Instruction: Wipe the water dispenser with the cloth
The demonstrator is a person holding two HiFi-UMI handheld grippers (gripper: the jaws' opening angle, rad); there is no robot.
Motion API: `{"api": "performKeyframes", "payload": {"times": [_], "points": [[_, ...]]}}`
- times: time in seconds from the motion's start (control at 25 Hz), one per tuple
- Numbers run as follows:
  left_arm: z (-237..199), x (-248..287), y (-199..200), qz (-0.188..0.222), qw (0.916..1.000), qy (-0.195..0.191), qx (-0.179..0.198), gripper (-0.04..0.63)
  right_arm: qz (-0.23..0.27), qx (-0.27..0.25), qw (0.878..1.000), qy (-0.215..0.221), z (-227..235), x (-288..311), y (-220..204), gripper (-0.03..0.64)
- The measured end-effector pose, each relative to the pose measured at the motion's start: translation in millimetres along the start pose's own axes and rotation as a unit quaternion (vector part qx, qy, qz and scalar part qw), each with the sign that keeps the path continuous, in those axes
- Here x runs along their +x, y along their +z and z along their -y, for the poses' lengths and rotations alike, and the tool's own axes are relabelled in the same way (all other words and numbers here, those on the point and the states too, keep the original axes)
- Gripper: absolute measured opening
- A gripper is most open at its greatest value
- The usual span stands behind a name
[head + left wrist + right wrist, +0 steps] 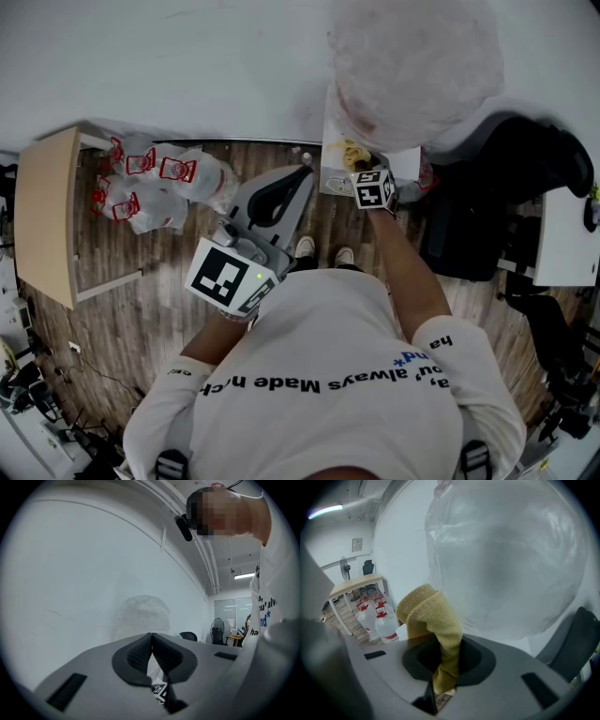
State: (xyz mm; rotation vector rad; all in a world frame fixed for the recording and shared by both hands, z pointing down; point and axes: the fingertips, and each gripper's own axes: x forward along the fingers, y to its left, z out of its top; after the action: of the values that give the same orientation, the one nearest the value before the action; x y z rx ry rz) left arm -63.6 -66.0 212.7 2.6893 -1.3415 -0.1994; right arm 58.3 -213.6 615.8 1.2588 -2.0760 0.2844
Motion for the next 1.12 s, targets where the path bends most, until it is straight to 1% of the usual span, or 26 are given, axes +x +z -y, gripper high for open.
{"api": "performKeyframes", "payload": {"times": [0.48,1.12], "points": [[6.5,1.7,-0.1,0.002,1.0000,-0.007,0.000,0.019,0.002,-0.001,1.000,0.000,-7.0,-14.4,-12.6,0.061],[11.3,1.2,-0.3,0.005,0.9999,-0.010,-0.002,0.019,0.004,0.015,1.000,0.006,-14.3,-26.8,-27.7,0.061]]}}
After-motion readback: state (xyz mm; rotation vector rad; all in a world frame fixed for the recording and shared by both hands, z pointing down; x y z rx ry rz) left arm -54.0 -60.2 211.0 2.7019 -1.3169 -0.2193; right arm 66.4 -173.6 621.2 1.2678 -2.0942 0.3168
